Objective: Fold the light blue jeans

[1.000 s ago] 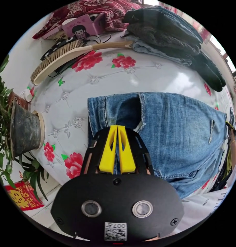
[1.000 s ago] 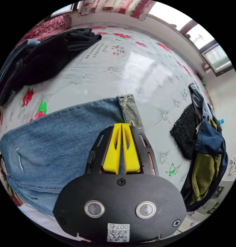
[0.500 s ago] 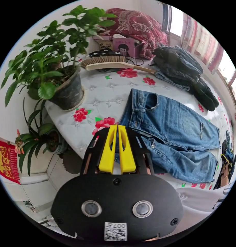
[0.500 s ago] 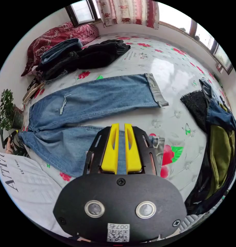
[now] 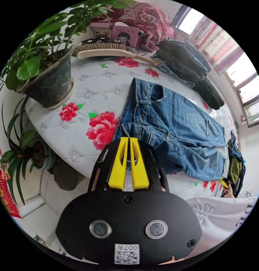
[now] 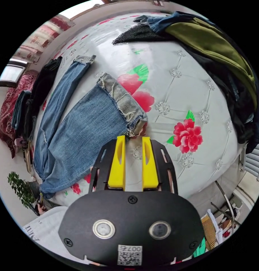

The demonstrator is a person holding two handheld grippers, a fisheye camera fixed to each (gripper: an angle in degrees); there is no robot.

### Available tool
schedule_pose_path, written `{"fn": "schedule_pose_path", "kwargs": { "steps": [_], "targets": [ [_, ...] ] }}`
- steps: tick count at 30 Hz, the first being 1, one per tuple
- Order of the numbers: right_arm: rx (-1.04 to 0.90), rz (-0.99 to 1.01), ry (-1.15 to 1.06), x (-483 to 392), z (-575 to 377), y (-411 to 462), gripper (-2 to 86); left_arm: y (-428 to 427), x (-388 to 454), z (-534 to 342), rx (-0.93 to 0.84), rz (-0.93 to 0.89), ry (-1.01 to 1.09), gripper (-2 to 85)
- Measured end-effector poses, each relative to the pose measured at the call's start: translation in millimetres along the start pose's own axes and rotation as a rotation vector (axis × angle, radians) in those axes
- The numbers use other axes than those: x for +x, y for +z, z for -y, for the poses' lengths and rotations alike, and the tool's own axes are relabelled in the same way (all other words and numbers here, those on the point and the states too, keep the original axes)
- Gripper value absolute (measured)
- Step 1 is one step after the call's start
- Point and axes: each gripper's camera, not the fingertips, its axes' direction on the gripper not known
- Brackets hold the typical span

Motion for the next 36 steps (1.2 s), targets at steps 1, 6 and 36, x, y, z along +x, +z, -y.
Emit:
{"fn": "schedule_pose_path", "kwargs": {
  "steps": [1,6,36],
  "targets": [
    [-0.022,-0.029,-0.013,-2.4,3.9,-0.3,4.1,-13.3,1.9,-4.3,0.024,-0.008,0.033,-0.7],
    [0.087,0.082,-0.187,-7.3,12.6,-34.3,0.4,-78.8,-3.3,-42.3,0.119,-0.017,0.199,-0.9],
    [0.321,0.571,-0.057,153.4,-10.7,-145.0,-0.2,-111.3,-45.8,-206.7,0.190,-0.160,0.095,-1.0]
  ]
}}
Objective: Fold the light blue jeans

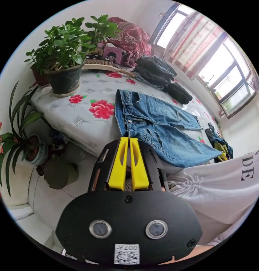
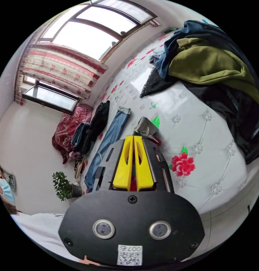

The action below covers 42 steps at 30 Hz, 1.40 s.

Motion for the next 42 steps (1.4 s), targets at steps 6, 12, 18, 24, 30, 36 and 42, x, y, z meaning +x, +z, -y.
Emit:
{"fn": "schedule_pose_path", "kwargs": {
  "steps": [6,12,18,24,30,36,42],
  "targets": [
    [0.069,0.093,-0.013,-32.4,33.1,7.6,-0.2,-10.1,-5.0,62.3,0.136,-0.059,-0.083,-1.0],
    [0.053,-0.028,-0.104,-107.7,104.1,72.9,-0.2,39.0,-10.7,185.2,0.128,-0.099,-0.129,-0.9],
    [-0.012,-0.318,-0.258,-194.3,186.0,233.3,0.0,153.6,-22.8,321.1,0.061,-0.064,-0.265,-0.3],
    [-0.190,-0.358,-0.381,-210.5,165.7,353.0,0.1,229.6,-16.3,369.4,-0.016,0.072,-0.296,4.6],
    [-0.423,-0.105,-0.597,-201.9,37.3,359.7,0.4,210.7,8.0,322.4,-0.044,0.208,-0.113,6.0],
    [-0.763,0.062,-0.689,-193.0,-90.0,386.4,4.1,222.5,31.1,285.6,-0.125,0.261,0.026,13.4],
    [-0.882,0.176,-0.893,-233.7,-184.9,447.3,7.0,288.2,32.1,290.5,-0.240,0.226,0.081,12.6]
  ]
}}
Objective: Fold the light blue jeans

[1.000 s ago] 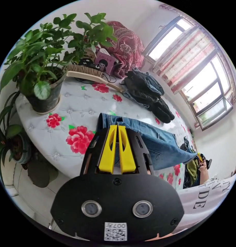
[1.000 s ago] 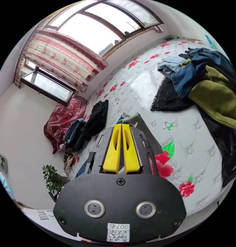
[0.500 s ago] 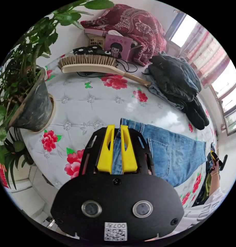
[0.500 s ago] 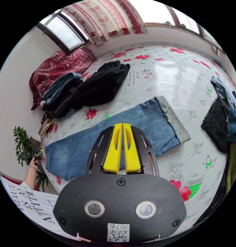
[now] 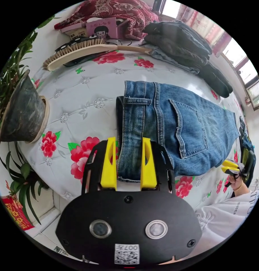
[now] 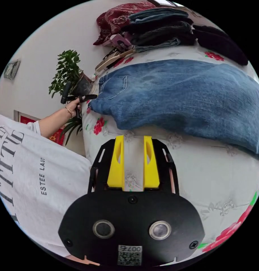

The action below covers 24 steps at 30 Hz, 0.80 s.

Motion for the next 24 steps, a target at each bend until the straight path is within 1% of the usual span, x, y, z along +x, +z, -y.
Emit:
{"fn": "schedule_pose_path", "kwargs": {
  "steps": [2,5,6,9,11,13,16,19,22,24],
  "targets": [
    [0.028,-0.031,-0.048,-14.2,21.4,15.8,6.9,6.7,-0.8,16.6,-0.049,-0.042,-0.027,11.3],
    [0.094,0.006,-0.115,-39.2,39.1,16.3,6.6,8.6,8.9,30.1,-0.095,-0.032,-0.014,10.0],
    [0.088,-0.013,-0.133,-43.9,40.1,19.4,6.4,8.7,11.8,31.3,-0.096,-0.021,-0.005,9.9],
    [-0.035,-0.100,-0.164,-46.0,38.6,53.6,4.6,11.0,20.1,33.7,-0.093,-0.012,-0.004,8.4],
    [-0.036,-0.140,-0.151,-39.4,42.4,57.6,2.0,12.0,24.3,35.2,-0.094,-0.024,-0.012,6.3],
    [-0.070,-0.078,-0.132,-37.0,51.4,50.6,0.9,9.2,32.1,36.6,-0.098,0.010,0.016,4.7],
    [-0.087,-0.012,-0.247,-52.6,41.9,31.7,0.2,-7.1,39.3,30.9,-0.089,0.091,0.067,3.4],
    [-0.116,0.042,-0.290,-68.2,16.1,33.3,0.1,-12.3,24.5,-3.5,-0.132,0.080,0.021,3.3],
    [-0.193,0.177,-0.208,-67.8,-0.4,59.3,0.4,-9.3,5.7,-65.1,-0.182,0.060,-0.083,4.1],
    [-0.244,0.221,-0.162,-67.0,-5.9,72.0,0.8,-19.1,-4.9,-98.9,-0.154,0.056,-0.140,5.6]
  ]
}}
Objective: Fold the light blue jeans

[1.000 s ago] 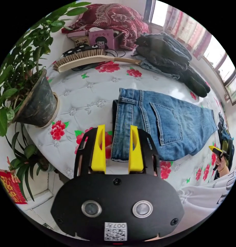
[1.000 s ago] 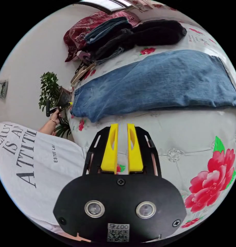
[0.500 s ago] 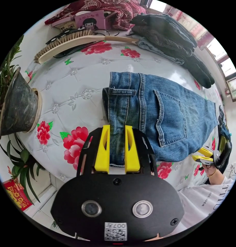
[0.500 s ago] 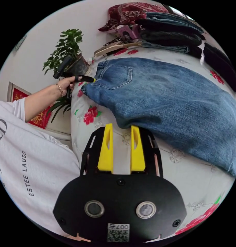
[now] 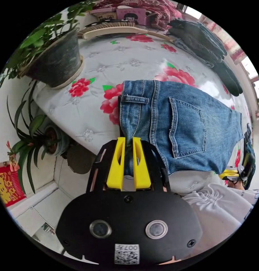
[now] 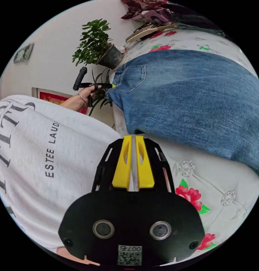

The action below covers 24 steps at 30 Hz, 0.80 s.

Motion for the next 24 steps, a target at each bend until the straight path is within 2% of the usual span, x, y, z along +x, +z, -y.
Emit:
{"fn": "schedule_pose_path", "kwargs": {
  "steps": [4,7,11,14,18,21,22,24],
  "targets": [
    [0.081,-0.011,0.043,10.2,-18.0,-41.5,2.1,-19.2,-39.3,-39.0,-0.005,-0.078,-0.125,9.5],
    [0.264,-0.214,0.169,35.5,-43.4,-114.3,2.7,-50.7,-43.1,-45.0,0.084,-0.065,-0.133,8.5],
    [0.483,-0.590,0.396,81.3,-62.4,-206.6,3.0,-91.4,6.4,-16.7,0.239,0.038,0.036,8.1],
    [0.558,-0.727,0.546,119.3,-57.0,-246.3,2.9,-79.4,56.4,26.4,0.261,0.025,0.186,8.0],
    [0.523,-0.776,0.669,164.0,-41.1,-260.1,2.3,-23.7,105.9,80.0,0.115,0.124,0.290,3.3],
    [0.402,-0.818,0.767,199.3,-33.7,-255.9,1.2,18.6,110.3,99.7,0.024,0.312,0.223,-0.4],
    [0.392,-0.844,0.716,202.0,-34.5,-257.4,0.6,32.1,99.7,104.3,-0.023,0.406,0.167,-0.6],
    [0.384,-0.876,0.754,211.2,-38.6,-265.7,0.2,31.0,81.2,103.8,0.000,0.343,0.132,-0.8]
  ]
}}
